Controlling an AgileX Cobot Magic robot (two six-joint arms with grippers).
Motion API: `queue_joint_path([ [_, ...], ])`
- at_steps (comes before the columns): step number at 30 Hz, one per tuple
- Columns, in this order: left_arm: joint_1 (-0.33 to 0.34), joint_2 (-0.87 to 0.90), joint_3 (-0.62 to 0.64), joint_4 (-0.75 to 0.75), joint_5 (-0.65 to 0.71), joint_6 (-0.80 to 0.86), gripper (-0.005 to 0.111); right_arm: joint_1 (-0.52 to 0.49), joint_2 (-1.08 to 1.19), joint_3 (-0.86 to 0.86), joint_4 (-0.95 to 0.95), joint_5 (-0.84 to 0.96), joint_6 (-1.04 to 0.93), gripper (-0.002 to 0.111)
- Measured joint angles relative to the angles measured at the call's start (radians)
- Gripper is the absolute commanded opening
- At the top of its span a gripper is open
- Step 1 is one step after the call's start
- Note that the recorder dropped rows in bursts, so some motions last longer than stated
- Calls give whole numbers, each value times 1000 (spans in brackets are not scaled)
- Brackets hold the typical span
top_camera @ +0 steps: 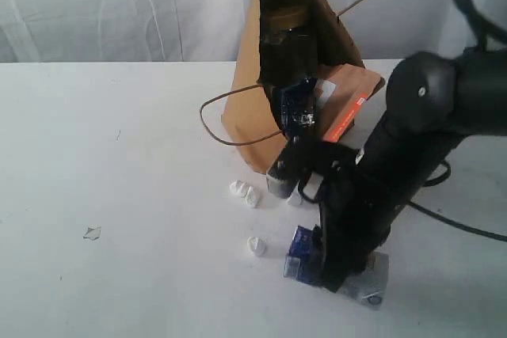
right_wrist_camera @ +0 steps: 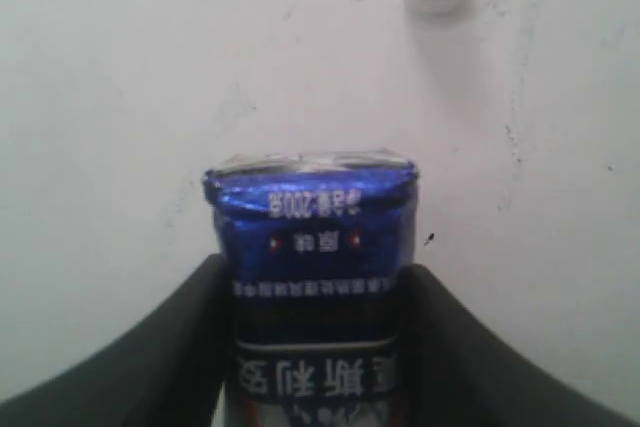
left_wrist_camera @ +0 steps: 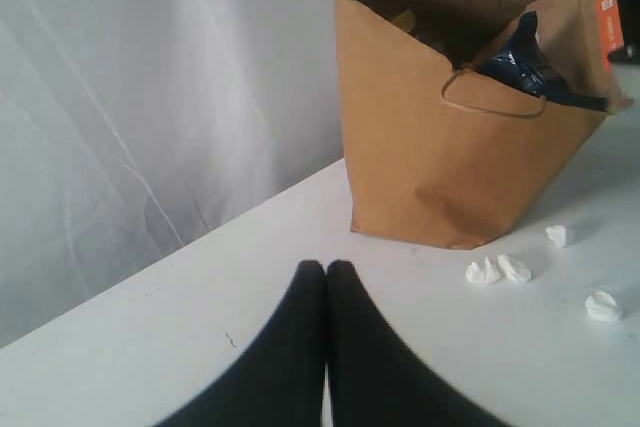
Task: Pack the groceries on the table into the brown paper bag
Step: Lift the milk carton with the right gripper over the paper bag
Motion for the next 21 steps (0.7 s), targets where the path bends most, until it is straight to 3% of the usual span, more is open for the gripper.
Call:
queue_joint_path([
  [6, 0, 0, 0, 0, 0, 0, 0, -17, -193, -142, -11, 38, 273, 0],
  [10, 0, 0, 0, 0, 0, 0, 0, -83, -220, -229, 126, -25, 351, 0],
  [17, 0, 0, 0, 0, 0, 0, 0, -182, -192, -287, 628, -123, 132, 0],
  [21, 0, 0, 0, 0, 0, 0, 0, -200, -139, -291, 733, -361, -25, 0],
])
